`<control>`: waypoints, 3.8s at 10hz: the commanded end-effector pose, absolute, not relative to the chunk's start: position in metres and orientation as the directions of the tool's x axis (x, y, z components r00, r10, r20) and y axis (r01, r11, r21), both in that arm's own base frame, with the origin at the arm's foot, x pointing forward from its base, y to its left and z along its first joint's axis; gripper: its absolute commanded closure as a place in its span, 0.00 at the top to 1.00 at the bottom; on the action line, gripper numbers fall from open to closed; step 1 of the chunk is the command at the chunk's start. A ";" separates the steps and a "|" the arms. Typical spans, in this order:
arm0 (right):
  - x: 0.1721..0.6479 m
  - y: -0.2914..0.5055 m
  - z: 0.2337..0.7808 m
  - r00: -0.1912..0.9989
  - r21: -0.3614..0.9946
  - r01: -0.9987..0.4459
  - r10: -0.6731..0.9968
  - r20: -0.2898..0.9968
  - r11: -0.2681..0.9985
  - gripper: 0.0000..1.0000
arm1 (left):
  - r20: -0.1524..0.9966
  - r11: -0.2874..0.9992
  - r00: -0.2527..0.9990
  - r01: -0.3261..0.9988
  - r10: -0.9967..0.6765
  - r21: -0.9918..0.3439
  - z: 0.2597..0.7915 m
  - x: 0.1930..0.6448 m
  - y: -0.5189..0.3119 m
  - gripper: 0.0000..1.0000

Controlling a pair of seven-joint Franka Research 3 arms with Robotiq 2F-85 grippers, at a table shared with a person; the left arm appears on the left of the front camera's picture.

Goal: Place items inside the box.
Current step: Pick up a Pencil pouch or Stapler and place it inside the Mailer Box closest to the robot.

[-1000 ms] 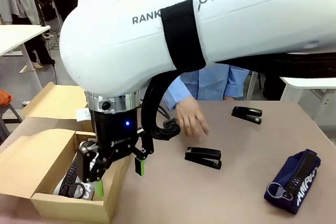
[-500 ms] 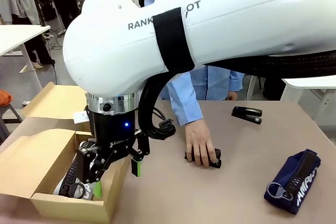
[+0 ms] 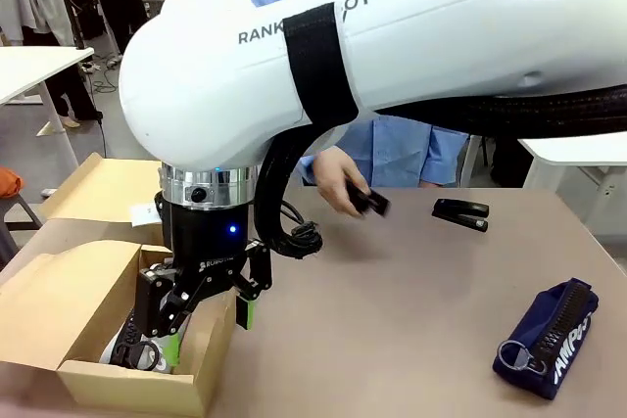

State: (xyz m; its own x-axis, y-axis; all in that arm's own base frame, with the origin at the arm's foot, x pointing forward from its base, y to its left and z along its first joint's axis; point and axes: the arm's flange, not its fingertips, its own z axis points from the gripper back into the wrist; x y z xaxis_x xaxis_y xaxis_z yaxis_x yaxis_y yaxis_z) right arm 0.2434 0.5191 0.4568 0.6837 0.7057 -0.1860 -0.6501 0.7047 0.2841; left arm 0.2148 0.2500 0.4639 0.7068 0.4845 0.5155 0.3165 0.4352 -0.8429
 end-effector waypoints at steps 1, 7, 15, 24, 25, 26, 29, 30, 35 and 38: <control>0.249 0.492 0.471 0.710 0.346 -0.625 0.694 -0.122 0.700 1.00 | 0.533 0.432 0.694 0.340 0.484 -0.835 0.465 0.215 0.248 1.00; 0.265 0.191 0.551 0.990 0.743 0.016 -0.116 0.083 0.669 1.00 | 0.533 0.432 0.694 0.340 0.484 -0.835 0.465 0.215 0.248 1.00; 0.158 -0.054 0.400 0.965 0.863 0.259 -0.165 -0.206 0.435 1.00 | 0.533 0.432 0.694 0.340 0.484 -0.835 0.465 0.215 0.248 1.00; 0.182 -0.116 0.456 0.970 0.899 0.241 -0.092 -0.223 0.366 1.00 | 0.533 0.432 0.694 0.340 0.484 -0.835 0.465 0.215 0.248 1.00; 0.182 -0.116 0.456 0.970 0.899 0.241 -0.092 -0.223 0.366 1.00 | 0.533 0.432 0.694 0.340 0.484 -0.835 0.465 0.215 0.248 1.00; 0.182 -0.116 0.456 0.970 0.899 0.241 -0.092 -0.223 0.366 1.00 | 0.533 0.432 0.694 0.340 0.484 -0.835 0.465 0.215 0.248 1.00; 0.182 -0.116 0.456 0.970 0.899 0.241 -0.092 -0.223 0.366 1.00 | 0.533 0.432 0.694 0.340 0.484 -0.835 0.465 0.215 0.248 1.00; 0.182 -0.116 0.456 0.970 0.899 0.241 -0.092 -0.223 0.366 1.00 | 0.533 0.432 0.694 0.340 0.484 -0.835 0.465 0.215 0.248 1.00; 0.210 -0.080 0.460 0.978 0.705 0.048 0.110 -0.177 0.708 1.00 | 0.533 0.432 0.694 0.340 0.484 -0.835 0.465 0.215 0.248 1.00; 0.318 -0.036 0.473 0.974 0.386 -0.227 0.200 0.110 0.894 1.00 | 0.533 0.432 0.694 0.340 0.484 -0.835 0.465 0.215 0.248 1.00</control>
State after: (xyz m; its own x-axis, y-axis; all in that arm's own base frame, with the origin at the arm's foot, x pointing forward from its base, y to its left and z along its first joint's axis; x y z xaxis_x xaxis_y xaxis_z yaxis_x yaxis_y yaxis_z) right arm 0.2865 -0.0202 0.4773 0.9794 0.1783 -0.0948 -0.0975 0.8289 0.5509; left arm 0.2149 0.2497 0.4639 0.7066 0.4833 0.5168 0.3171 0.4366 -0.8419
